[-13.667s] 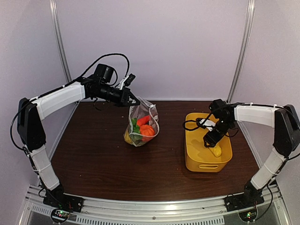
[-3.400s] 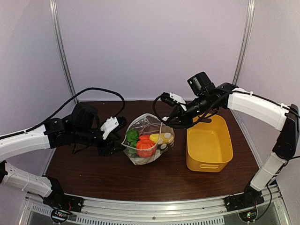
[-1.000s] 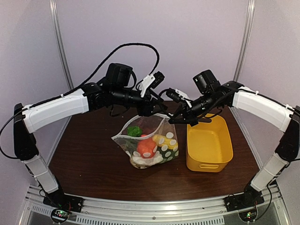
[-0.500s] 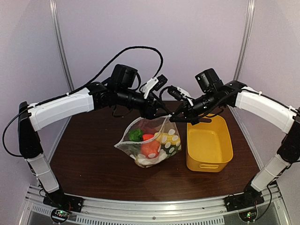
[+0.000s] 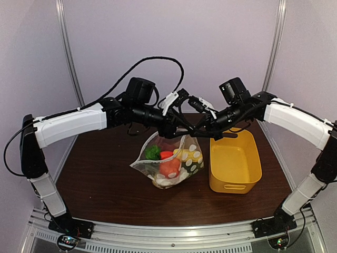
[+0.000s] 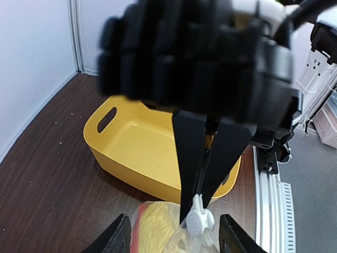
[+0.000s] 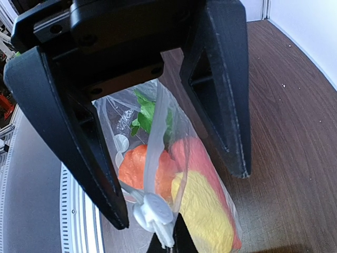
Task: Place the food in the zip-top bag and seal the zipper
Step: Hold the zipper from the zipper food storage bag.
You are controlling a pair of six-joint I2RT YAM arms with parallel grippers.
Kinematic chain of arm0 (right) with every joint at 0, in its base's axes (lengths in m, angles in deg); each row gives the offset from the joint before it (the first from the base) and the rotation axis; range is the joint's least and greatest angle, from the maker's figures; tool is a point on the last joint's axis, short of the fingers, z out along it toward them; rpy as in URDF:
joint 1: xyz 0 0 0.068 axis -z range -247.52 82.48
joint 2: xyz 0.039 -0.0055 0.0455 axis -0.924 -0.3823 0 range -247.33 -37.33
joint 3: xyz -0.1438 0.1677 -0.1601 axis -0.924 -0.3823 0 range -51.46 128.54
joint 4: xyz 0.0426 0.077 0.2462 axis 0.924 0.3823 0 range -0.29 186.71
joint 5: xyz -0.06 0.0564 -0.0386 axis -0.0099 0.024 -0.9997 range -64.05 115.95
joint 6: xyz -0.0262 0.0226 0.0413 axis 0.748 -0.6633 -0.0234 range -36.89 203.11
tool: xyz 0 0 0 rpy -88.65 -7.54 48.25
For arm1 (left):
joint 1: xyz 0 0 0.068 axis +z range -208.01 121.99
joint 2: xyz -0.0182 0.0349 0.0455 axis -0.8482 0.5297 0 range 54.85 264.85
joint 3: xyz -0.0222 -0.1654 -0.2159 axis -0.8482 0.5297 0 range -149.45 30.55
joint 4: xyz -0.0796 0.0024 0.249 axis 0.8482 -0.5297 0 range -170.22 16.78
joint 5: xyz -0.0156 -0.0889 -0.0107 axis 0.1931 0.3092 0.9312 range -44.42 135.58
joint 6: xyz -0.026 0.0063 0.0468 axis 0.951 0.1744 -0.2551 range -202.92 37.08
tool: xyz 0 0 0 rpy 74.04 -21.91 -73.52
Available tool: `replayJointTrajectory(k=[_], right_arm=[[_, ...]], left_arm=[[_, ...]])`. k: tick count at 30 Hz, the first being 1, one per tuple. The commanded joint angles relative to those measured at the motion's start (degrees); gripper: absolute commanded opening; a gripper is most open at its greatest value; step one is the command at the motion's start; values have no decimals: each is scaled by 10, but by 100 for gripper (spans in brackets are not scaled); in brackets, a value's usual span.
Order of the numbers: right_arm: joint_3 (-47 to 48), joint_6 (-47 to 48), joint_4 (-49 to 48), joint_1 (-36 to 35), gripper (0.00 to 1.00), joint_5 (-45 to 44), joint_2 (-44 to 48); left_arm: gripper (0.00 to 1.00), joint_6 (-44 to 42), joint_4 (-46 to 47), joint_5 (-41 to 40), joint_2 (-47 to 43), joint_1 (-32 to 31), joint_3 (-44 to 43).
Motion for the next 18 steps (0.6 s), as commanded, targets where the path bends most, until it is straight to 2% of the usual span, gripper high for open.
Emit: replayJointTrajectory(k=[1,3,8,10,18], right_arm=[[-7,-14,-23,1,0,11,10],[-6,-15,-23,2,0,10,10],[-9,-16,-26,3,0,16,12],[-11,-20,-31,4,0,18,15],[-24,-18,-33,10,0,20,22]], left_arm=[[54,-3,37,-21,-9,-13,11],[46,-2,39,-26,-10,-14,13],[35,-4,46,-26,-9,-14,21],[28,-5,46,-23,-7,-14,23],[20,-8,49,-42,-18,-14,29]])
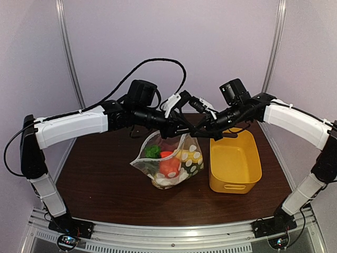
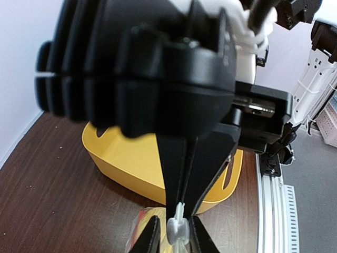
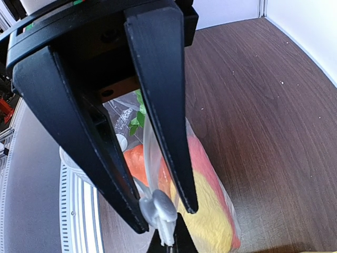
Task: Place the food in the zip-top bag and seal the zipper
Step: Hold the zipper from the zipper food storage bag.
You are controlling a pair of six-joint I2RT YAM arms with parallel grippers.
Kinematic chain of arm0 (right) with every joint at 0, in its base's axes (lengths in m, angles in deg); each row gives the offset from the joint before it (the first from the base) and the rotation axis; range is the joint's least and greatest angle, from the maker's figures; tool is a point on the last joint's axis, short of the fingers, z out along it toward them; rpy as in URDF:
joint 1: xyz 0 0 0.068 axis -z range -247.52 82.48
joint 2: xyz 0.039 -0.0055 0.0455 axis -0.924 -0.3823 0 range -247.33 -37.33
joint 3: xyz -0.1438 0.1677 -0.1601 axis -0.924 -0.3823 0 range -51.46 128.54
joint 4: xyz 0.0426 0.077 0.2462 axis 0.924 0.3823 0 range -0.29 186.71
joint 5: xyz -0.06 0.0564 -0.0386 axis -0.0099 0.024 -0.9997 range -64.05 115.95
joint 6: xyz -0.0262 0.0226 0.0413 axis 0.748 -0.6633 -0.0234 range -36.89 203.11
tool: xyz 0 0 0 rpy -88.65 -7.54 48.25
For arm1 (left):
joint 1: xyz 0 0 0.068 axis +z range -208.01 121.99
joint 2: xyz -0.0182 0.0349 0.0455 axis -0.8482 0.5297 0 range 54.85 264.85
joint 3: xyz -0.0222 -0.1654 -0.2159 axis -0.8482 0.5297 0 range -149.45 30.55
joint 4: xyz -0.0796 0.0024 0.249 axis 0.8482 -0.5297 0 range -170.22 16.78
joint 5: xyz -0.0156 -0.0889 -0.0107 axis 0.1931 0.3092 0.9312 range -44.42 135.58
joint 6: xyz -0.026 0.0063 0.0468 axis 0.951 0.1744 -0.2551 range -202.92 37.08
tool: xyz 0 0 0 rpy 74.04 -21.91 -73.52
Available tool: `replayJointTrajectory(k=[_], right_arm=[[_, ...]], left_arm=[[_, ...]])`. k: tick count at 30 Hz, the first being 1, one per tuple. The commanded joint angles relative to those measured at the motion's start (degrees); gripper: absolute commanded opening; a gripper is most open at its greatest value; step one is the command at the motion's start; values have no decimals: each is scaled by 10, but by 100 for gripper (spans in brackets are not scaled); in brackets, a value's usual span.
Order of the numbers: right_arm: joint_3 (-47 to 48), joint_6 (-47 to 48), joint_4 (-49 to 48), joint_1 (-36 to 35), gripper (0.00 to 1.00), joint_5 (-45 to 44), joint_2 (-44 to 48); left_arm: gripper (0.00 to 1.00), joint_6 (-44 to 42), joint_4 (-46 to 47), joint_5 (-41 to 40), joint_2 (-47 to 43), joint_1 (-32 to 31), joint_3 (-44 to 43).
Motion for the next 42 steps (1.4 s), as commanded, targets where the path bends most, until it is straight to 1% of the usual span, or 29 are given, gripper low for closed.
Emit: replayJointTrajectory(k=[1,6,12,13,18,21,24,26,31,35,36,37,41,42], right_arm=[[-12,-4,-19,5,0,20,24],[-28,-10,-39,11,0,24,40],[-39,-9,-44,13,0,32,45],[-39,-7,-44,13,1,35,45],[-37,-1,-40,13,21,48,43],[-35,4,-39,13,22,45,43],[-34,7,-37,15,20,41,45],[-34,9,-37,16,16,37,44],[-34,8,-43,22,0,40,42],[-35,8,-45,27,0,45,43],[-35,8,-45,27,0,46,43],[-35,8,-45,28,0,48,44],[-36,7,-46,27,0,49,44],[-36,8,-46,27,0,49,44]], left_arm=[[18,-8,19,-30,-19,0,14],[14,-15,2,-39,-17,1,13],[12,-15,-2,-33,-12,1,14],[12,-15,-2,-31,-11,1,13],[6,-14,-3,-12,-4,0,6],[5,-14,-7,-1,0,0,1],[5,-15,-11,4,0,0,-2],[5,-17,-14,10,0,0,-3],[4,-23,-26,18,2,0,-9],[6,-23,-35,17,5,0,-12],[8,-23,-35,17,6,0,-12],[12,-23,-35,17,8,1,-12],[14,-23,-36,20,17,0,-16],[18,-23,-36,20,19,0,-19]])
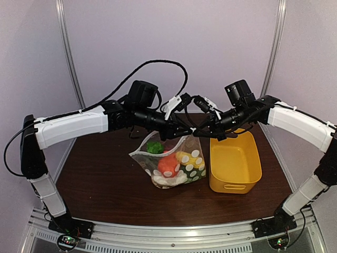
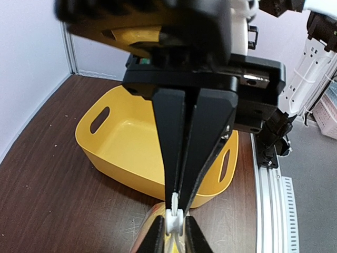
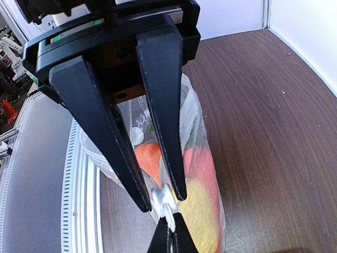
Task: Place the food in the zip-top bag and seal the zipper
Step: Hold the zipper from the zipper food storage bag, then zip the zipper of the food storage bag.
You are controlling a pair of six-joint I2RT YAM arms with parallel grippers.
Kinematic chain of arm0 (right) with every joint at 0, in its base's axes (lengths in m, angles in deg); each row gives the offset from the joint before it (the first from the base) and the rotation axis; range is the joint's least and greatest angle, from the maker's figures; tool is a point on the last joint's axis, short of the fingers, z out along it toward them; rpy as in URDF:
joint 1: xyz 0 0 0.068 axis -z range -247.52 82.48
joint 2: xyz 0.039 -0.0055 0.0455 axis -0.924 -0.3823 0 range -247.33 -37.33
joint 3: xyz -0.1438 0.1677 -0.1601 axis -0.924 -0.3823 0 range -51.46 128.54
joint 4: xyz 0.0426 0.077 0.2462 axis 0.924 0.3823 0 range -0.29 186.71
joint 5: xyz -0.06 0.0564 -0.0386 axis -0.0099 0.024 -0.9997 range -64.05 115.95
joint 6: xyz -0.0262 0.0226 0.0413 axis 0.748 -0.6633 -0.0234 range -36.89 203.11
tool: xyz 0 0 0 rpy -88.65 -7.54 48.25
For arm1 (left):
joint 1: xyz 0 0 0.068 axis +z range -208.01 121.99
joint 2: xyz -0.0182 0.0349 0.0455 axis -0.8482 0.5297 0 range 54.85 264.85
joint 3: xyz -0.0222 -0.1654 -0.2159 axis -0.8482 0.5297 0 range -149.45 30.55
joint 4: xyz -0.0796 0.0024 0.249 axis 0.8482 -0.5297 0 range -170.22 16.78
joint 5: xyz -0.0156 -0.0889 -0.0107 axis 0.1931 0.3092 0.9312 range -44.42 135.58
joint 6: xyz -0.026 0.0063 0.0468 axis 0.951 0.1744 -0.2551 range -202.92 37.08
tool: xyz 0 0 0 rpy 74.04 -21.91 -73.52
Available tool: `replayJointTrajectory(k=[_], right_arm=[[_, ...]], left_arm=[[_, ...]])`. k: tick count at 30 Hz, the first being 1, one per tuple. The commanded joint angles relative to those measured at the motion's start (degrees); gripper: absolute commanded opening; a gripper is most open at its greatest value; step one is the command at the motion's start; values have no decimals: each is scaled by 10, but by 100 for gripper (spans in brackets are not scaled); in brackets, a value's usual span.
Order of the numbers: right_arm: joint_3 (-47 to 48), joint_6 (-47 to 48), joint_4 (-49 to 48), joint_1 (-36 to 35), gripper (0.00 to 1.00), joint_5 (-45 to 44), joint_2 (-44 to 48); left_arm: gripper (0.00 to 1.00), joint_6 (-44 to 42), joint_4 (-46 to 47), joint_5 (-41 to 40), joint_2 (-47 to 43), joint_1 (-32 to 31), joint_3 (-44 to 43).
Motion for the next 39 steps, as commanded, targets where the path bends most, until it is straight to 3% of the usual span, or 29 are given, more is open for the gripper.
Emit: replayJointTrajectory(k=[1,16,26,39], right_arm=[[1,1,-12,6,0,12,17],[-6,4,-12,7,0,7,18],[-18,-14,-36,40,0,17,36],[-59,-24,-71,85,0,22,71]], left_arm=[[23,-8,-17,9,21,3,-21],[16,-8,-14,10,24,3,-37],[0,-8,-33,11,23,3,-31],[0,-45,-84,-29,-10,8,4]])
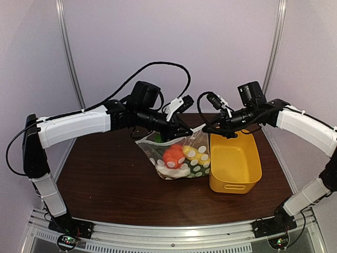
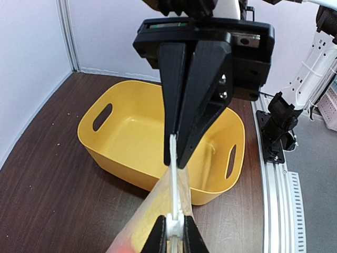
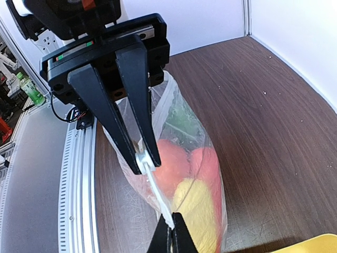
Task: Place the food in the zip-top bag and seal the zipper
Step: Zip the zipper of the food storage bag.
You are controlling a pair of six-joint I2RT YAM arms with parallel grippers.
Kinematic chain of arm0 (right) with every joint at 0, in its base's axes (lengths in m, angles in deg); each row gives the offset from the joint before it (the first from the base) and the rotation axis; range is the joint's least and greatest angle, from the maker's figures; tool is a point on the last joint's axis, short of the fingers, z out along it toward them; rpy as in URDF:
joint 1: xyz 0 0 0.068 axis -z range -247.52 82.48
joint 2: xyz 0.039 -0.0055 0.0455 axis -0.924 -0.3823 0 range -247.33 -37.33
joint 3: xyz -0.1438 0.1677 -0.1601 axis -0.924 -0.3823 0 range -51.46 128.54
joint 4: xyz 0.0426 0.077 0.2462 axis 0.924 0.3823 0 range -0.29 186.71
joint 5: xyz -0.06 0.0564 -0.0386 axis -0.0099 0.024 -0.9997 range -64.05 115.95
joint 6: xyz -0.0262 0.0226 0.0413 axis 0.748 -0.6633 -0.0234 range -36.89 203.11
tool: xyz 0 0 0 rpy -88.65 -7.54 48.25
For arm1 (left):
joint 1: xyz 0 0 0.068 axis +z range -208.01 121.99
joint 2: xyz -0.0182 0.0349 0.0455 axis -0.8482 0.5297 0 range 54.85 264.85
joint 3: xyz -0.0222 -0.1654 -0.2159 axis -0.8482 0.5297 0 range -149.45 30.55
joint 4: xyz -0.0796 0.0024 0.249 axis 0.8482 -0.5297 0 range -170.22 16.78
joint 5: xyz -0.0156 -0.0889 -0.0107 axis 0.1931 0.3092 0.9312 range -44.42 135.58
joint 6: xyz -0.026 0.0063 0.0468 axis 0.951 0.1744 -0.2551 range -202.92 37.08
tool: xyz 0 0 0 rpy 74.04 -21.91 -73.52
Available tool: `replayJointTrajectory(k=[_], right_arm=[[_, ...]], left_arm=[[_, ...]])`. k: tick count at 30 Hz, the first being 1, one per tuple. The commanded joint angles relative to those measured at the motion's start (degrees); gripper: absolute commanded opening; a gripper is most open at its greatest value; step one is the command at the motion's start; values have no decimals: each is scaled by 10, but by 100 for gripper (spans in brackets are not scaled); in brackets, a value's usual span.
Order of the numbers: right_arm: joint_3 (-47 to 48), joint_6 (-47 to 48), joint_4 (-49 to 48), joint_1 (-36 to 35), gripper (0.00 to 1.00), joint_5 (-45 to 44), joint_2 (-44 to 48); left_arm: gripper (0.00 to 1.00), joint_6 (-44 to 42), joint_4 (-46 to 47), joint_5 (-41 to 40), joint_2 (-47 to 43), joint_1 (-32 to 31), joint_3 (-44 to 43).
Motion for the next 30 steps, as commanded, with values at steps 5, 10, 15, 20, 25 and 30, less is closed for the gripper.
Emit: replayJointTrajectory(k=[5,10,15,20,25,30], right_arm=[[-7,-8,-32,36,0,-3,27],[-10,-6,-33,39,0,-2,25],[-6,-9,-34,42,0,-2,22],[-5,-10,-34,47,0,-2,20],[-5,-11,-34,54,0,-2,21],[-6,-12,-35,60,0,-2,21]], left_arm=[[0,-33,-95,-52,-58,14,52],[0,-40,-109,-76,-102,30,85],[0,-43,-112,-85,-142,49,118],[0,-43,-116,-89,-170,57,155],[0,-39,-122,-100,-199,62,190],[0,-36,-124,-117,-238,73,226]])
